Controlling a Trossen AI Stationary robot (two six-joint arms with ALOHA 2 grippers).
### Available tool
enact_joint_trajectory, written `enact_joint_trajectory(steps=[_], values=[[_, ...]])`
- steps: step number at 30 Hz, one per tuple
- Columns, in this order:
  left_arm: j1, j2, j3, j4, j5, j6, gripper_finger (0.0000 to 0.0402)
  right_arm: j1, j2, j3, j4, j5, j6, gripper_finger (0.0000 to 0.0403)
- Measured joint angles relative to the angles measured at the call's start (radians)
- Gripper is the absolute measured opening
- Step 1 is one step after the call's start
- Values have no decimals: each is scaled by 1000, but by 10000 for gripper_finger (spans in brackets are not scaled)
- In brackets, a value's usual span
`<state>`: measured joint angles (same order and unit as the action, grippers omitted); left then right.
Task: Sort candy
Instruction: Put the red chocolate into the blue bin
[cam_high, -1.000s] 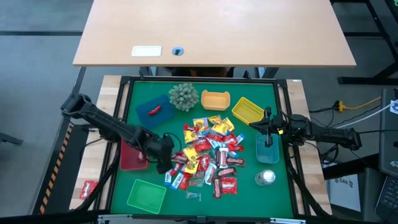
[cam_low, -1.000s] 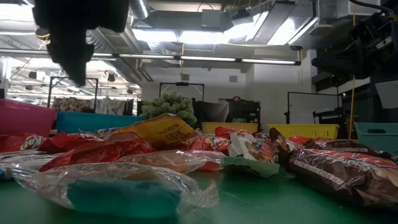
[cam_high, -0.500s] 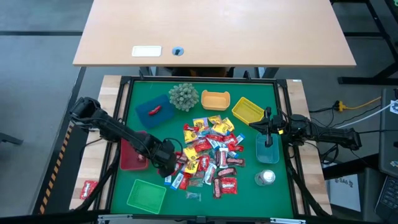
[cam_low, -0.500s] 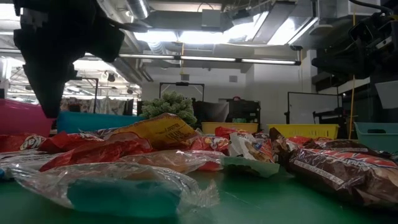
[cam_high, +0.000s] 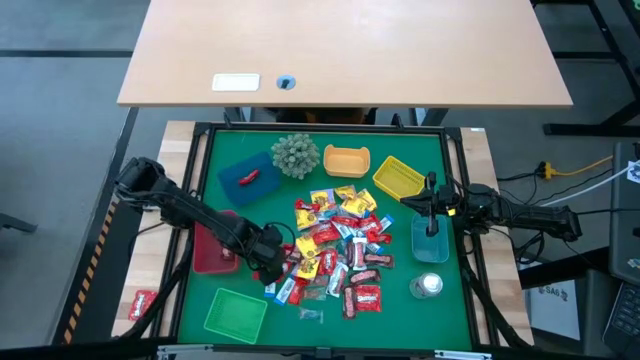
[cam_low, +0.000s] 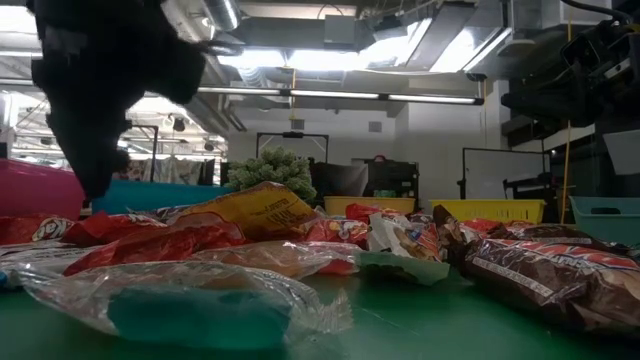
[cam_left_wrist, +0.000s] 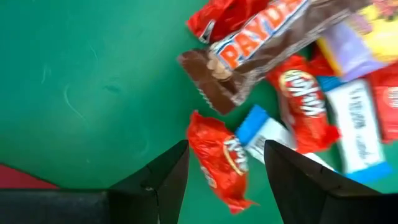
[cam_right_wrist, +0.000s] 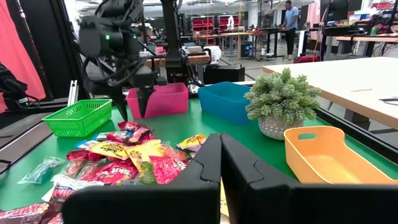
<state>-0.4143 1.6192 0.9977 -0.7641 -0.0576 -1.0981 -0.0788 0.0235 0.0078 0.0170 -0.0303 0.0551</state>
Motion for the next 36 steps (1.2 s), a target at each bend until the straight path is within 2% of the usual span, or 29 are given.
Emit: enact_joint_trajectory(steps=[8, 18, 27, 36], values=[[0, 78, 0, -5, -1, 0, 195, 0, 0, 0, 0, 0, 0, 1], [0, 90, 0, -3, -4, 0, 186, 0, 0, 0, 0, 0, 0, 1], [0, 90, 0, -4, -5, 1, 120, 0, 0, 0, 0, 0, 0, 1], [0, 90, 0, -3, -4, 1, 34, 0, 0, 0, 0, 0, 0, 1]])
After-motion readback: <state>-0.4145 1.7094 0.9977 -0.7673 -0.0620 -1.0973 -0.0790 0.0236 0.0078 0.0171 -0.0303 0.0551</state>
